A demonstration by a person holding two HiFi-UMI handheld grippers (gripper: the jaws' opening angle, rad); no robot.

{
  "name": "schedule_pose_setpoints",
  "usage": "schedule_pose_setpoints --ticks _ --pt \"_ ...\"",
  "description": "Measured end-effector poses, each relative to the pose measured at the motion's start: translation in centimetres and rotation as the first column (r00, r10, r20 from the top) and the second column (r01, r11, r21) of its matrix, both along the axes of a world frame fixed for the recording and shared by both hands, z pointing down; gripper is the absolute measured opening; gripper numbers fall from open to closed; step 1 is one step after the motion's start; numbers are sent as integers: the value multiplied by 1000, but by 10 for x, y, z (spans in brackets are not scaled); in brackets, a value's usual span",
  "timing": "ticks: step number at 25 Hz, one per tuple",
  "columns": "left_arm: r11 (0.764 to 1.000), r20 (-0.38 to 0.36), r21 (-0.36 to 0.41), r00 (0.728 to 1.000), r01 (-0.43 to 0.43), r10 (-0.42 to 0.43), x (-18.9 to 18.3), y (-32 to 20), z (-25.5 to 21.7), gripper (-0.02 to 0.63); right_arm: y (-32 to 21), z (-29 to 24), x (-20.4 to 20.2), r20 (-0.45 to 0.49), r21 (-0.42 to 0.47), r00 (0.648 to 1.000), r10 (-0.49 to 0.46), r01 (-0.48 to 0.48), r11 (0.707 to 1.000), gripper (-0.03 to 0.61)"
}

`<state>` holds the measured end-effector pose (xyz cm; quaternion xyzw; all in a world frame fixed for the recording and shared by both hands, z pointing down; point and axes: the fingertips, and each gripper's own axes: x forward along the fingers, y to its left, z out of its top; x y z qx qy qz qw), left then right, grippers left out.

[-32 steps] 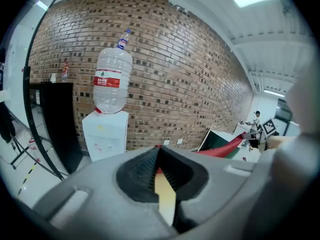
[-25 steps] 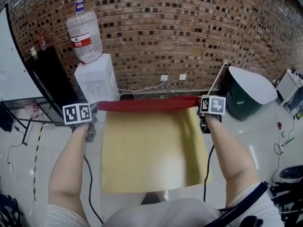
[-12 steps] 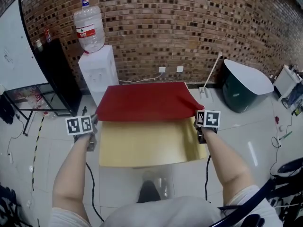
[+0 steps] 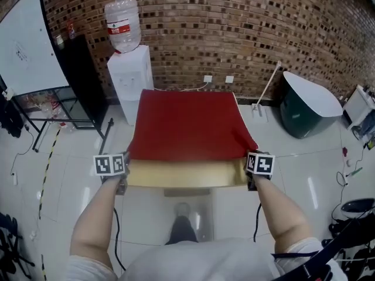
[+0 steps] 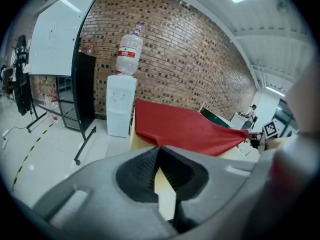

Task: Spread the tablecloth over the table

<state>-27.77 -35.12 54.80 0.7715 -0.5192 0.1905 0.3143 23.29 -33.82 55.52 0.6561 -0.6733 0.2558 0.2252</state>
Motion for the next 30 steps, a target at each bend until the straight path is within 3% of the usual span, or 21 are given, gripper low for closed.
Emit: schedule_pose_setpoints --ticks 22,27,30 --pt "988 -68 -113 991 108 -116 -23 94 85 8 101 72 -15 81 -88 997 14 -7 996 21" --pt "985 -106 -128 986 119 -133 -24 97 93 12 105 77 -9 86 -98 995 41 -32 995 65" --pt "980 -129 -146 979 137 -156 -30 102 99 49 114 83 -5 70 -137 997 32 -22 990 104"
